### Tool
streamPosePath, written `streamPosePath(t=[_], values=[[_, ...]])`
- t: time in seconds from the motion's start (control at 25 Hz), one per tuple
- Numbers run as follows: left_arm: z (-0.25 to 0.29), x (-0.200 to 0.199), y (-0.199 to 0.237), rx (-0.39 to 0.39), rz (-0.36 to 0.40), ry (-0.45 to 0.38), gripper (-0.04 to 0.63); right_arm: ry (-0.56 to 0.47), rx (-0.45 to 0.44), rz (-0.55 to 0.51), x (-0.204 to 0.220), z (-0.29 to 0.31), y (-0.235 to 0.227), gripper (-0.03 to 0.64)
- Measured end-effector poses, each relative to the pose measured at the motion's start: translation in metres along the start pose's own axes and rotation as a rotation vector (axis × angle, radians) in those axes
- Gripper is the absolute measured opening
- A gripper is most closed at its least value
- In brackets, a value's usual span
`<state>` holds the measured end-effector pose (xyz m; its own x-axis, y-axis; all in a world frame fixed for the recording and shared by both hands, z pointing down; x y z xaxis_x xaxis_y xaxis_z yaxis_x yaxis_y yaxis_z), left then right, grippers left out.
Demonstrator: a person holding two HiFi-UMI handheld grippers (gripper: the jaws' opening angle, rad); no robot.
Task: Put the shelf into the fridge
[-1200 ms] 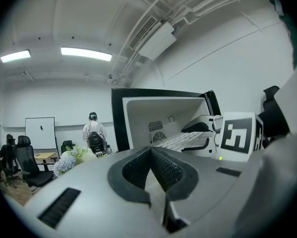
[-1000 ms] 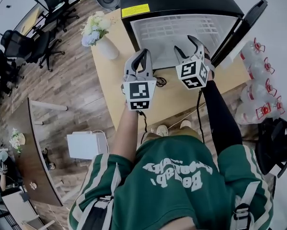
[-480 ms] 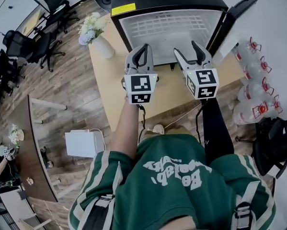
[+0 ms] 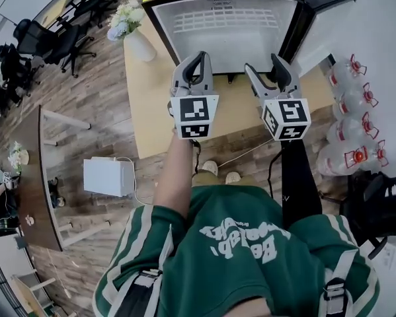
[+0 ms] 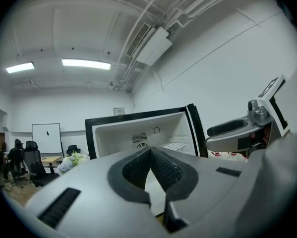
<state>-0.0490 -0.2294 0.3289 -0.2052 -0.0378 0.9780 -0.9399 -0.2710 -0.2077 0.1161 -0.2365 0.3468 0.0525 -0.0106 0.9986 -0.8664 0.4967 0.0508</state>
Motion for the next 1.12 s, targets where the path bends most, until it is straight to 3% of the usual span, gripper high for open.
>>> streamPosePath(t=[0.68,0.96,1.0,1.04,1.12], values=[[-0.037,-0.005,-0.013,-0.061,0.002,0.016,0.0,-0.033,-0.084,-0.005,-0.003,-0.017,0.005,0.306],[-0.041,-0.007,-0.017,-0.065,0.015,0.008,0.0,-0.051,-0.044,-0.043,-0.002,-0.018,0.003,0.113],[-0.042,-0.007,-0.017,-0.064,0.015,0.006,0.0,-0.055,-0.032,-0.039,-0.003,-0.019,0.001,0.033],[-0.042,-0.008,-0.017,-0.065,0.014,0.004,0.0,-0.06,-0.022,-0.031,-0.005,-0.02,-0.001,0.003],[-0.042,-0.008,-0.016,-0.068,0.012,0.002,0.0,-0.067,-0.017,-0.016,-0.008,-0.022,-0.004,0.003]])
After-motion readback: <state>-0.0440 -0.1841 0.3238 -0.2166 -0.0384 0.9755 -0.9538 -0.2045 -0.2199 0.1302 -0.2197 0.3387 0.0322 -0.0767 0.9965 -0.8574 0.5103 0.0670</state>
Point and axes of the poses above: the fingertips, and each gripper's own axes: z forward along the fingers, y to its left, x out of its underside, the point moved 4 cm from there along -z, backward along the fingers, and after that the axes turned 2 degrees about x, right-handed, at the moved point
